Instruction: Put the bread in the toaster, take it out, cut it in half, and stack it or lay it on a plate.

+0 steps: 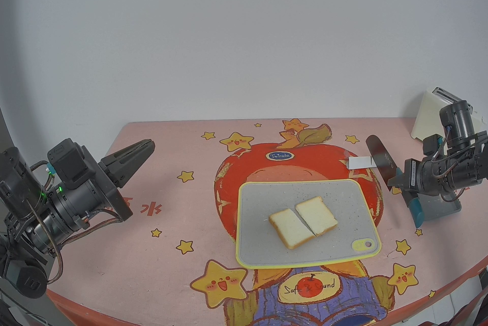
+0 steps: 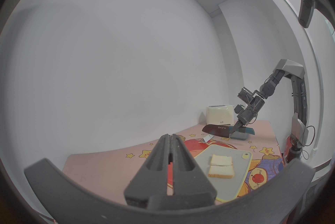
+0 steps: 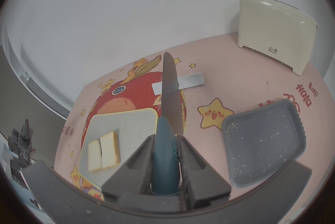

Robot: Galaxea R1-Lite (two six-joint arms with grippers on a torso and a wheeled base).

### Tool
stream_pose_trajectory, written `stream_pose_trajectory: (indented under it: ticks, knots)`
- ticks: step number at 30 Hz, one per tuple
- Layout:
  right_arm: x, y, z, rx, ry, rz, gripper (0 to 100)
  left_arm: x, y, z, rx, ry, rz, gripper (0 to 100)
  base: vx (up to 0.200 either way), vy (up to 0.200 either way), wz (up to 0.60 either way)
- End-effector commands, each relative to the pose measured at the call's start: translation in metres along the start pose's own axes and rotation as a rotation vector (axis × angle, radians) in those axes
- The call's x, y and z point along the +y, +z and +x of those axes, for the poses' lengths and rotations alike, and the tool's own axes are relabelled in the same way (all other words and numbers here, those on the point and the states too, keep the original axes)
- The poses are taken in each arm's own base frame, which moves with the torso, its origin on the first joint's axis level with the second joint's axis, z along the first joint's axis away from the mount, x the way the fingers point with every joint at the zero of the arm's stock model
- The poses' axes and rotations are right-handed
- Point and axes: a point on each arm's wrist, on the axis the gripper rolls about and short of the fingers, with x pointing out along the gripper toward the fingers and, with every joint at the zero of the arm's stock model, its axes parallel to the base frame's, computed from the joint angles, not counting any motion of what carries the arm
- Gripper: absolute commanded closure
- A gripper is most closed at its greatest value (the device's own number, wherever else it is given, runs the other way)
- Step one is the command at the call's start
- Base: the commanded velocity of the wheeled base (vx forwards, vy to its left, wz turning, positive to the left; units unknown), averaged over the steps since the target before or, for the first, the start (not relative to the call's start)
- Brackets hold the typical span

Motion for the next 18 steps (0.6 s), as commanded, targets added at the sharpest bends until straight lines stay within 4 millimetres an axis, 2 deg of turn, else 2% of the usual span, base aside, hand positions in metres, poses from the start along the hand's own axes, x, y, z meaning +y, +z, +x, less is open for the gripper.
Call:
stream_pose_trajectory:
  ticks: [1, 18]
  knots:
    - [0.0004, -0.0003, -0.0001, 0.002, 0.001, -0.001, 100, 0.0, -0.0004, 0.0001, 0.001, -0.001, 0.0, 100, 0.0, 0.0, 0.0]
    - [0.0004, -0.0003, -0.0001, 0.002, 0.001, -0.003, 100, -0.0002, -0.0003, -0.0003, 0.001, -0.001, 0.001, 100, 0.0, 0.0, 0.0]
